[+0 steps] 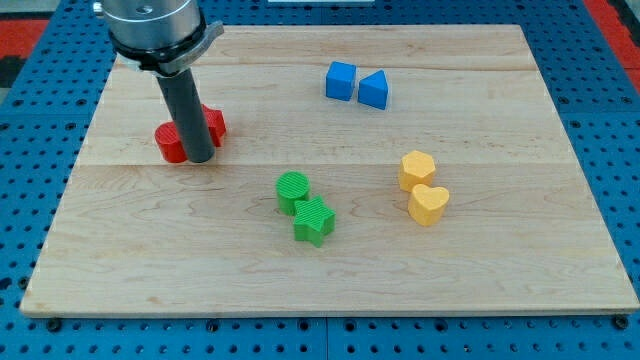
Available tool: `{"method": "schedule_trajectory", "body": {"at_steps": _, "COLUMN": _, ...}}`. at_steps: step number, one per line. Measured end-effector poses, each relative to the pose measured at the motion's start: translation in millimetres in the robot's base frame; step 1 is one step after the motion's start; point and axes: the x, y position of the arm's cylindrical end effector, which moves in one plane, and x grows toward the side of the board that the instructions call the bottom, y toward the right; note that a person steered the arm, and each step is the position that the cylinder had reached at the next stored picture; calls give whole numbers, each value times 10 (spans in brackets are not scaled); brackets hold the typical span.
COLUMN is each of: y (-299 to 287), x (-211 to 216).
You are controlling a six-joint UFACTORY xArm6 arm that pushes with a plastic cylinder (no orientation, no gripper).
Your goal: Touch the bottom right side of the blue triangle
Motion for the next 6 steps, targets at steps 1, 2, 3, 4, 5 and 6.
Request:
{"method": "schedule_trajectory", "body": {"at_steps": 1, "y": 890, "x": -184}}
{"method": "schedule_trajectory", "body": {"at_steps": 2, "y": 1883, "x": -648}}
{"method": "schedule_trajectory", "body": {"at_steps": 3, "y": 2568, "x": -860}}
{"method": "schedule_trajectory", "body": {"at_steps": 4, "y": 2540, "x": -1044}}
{"method": "schedule_trajectory", "body": {"at_steps": 5, "y": 2329, "x": -1374}}
{"method": "schedule_trajectory", "body": {"at_steps": 6, "y": 2273, "x": -1438}}
